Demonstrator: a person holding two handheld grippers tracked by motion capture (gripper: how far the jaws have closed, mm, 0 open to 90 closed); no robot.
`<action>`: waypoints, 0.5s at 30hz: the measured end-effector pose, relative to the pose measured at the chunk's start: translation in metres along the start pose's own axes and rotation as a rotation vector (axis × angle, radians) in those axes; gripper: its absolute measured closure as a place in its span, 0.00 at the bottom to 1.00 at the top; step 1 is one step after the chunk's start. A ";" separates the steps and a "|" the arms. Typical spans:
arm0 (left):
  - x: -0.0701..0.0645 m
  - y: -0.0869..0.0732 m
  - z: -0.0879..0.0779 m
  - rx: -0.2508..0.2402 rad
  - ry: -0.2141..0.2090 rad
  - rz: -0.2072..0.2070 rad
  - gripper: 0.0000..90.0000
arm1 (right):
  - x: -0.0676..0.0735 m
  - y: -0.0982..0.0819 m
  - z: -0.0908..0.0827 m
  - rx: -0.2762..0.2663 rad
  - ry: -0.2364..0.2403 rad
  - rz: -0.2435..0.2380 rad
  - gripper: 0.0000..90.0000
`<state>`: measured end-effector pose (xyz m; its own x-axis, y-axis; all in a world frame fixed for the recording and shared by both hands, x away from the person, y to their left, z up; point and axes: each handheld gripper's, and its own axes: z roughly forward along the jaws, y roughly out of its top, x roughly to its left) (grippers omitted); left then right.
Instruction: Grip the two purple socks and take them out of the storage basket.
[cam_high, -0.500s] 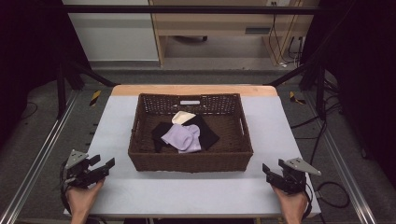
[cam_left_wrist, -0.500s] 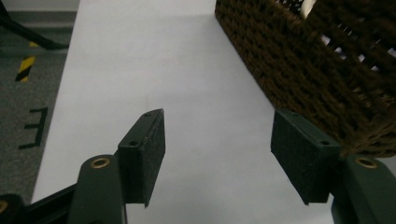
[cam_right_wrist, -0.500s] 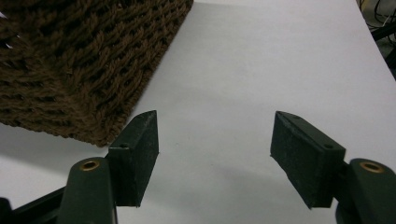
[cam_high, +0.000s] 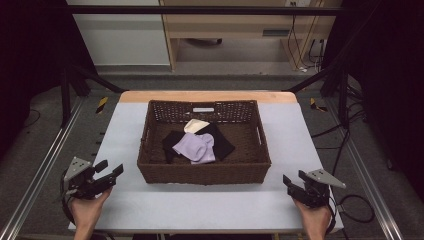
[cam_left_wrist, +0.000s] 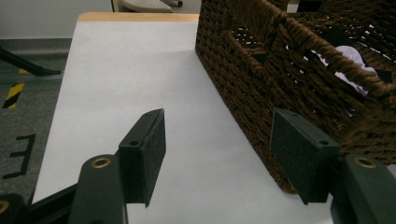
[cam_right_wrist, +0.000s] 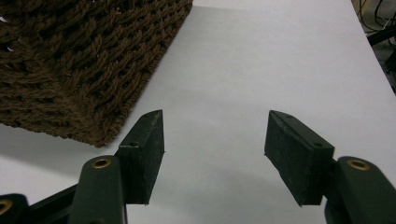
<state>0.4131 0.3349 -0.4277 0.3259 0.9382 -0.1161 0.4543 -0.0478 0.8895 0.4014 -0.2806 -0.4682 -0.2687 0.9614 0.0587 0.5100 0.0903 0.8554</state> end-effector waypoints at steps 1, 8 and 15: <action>0.000 0.002 -0.001 -0.005 0.000 0.000 0.39 | 0.000 0.000 0.000 0.000 0.001 -0.001 0.42; -0.003 0.014 -0.006 -0.037 -0.013 0.002 0.39 | -0.003 -0.001 0.000 0.004 -0.002 0.004 0.42; -0.005 0.027 -0.007 -0.054 -0.024 0.012 0.39 | -0.003 0.000 0.001 -0.006 0.000 0.005 0.40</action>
<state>0.4177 0.3313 -0.4001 0.3511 0.9292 -0.1156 0.4048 -0.0393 0.9135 0.4025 -0.2832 -0.4690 -0.2664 0.9618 0.0633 0.5061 0.0837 0.8584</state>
